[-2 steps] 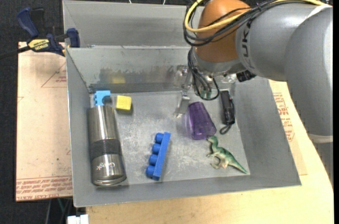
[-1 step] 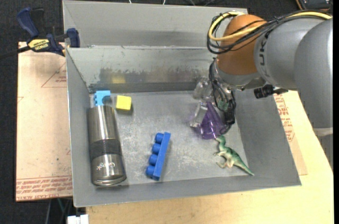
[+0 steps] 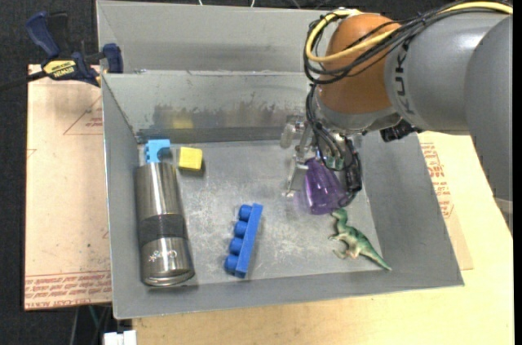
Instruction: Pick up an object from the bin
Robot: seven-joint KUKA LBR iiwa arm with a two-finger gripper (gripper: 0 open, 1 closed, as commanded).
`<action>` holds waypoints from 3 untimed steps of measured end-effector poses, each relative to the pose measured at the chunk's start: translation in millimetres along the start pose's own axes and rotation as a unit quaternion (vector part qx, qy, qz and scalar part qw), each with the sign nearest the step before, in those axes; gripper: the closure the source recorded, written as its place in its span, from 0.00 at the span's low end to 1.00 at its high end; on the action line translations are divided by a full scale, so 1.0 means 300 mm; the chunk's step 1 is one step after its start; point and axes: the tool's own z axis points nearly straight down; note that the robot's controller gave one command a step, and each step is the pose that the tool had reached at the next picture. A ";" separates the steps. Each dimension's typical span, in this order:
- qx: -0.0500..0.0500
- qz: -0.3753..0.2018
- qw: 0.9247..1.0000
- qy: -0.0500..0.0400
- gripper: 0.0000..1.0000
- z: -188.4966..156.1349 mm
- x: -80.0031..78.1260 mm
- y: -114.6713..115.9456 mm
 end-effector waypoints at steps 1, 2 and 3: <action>0.001 0.042 0.999 0.007 0.00 0.131 0.038 -0.353; -0.002 0.033 0.999 -0.002 1.00 -0.091 -0.046 -0.453; -0.002 0.033 0.999 -0.002 1.00 -0.091 -0.046 -0.454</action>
Offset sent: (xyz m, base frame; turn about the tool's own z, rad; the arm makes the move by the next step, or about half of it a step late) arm -0.0124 -0.1369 0.0257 0.0643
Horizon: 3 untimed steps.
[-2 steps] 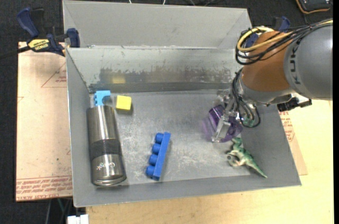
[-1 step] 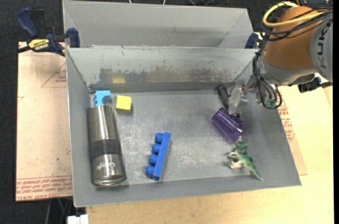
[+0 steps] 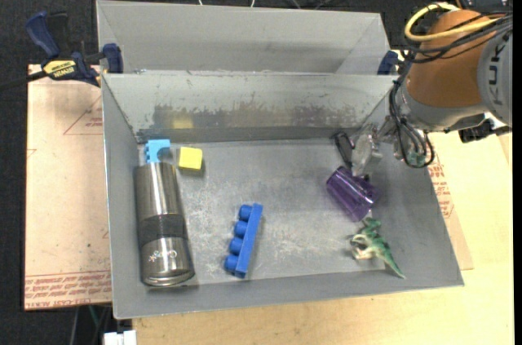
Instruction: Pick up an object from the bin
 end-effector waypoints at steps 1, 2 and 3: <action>-0.001 -0.053 0.999 -0.003 0.00 0.082 0.347 -0.082; -0.001 -0.059 0.998 -0.004 0.00 0.093 0.401 -0.098; -0.001 0.011 1.000 -0.003 0.00 -0.214 0.322 -0.053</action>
Offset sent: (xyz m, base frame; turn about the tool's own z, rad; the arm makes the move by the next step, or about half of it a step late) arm 0.0000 0.0000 0.0000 0.0000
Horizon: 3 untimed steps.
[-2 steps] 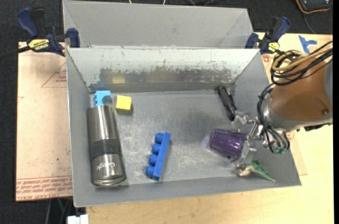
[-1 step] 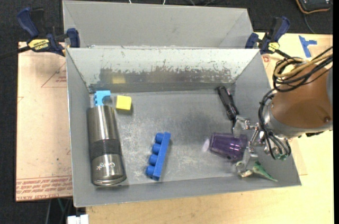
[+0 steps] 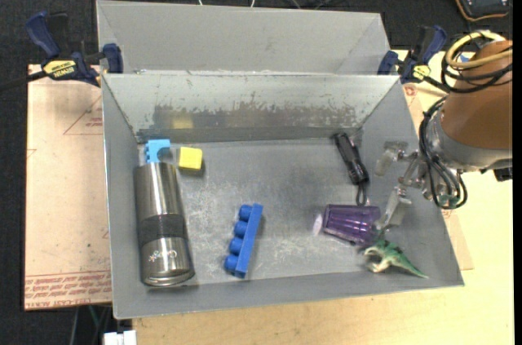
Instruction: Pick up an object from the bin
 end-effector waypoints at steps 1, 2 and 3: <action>0.000 -0.032 0.999 0.000 0.00 0.253 0.072 0.026; -0.001 -0.034 0.999 -0.001 0.00 0.342 0.085 0.041; -0.001 -0.143 0.990 -0.009 0.00 0.344 0.055 -0.065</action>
Offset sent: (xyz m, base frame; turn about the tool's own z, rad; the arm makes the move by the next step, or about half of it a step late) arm -0.0189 0.0378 -0.0131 0.0967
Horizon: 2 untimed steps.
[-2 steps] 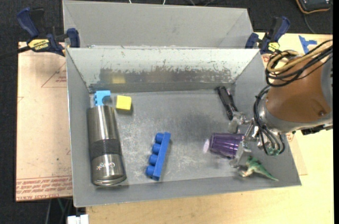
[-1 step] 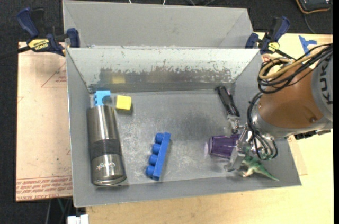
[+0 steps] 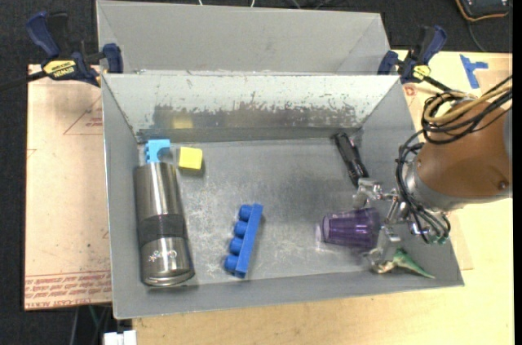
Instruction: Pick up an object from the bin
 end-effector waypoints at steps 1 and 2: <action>-0.002 0.148 0.989 0.009 0.00 0.080 0.026 0.107; 0.000 0.000 1.000 -0.005 1.00 0.110 0.042 0.092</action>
Offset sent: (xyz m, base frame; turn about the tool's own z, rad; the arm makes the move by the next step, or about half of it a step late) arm -0.0145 0.0265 -0.0345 -0.0002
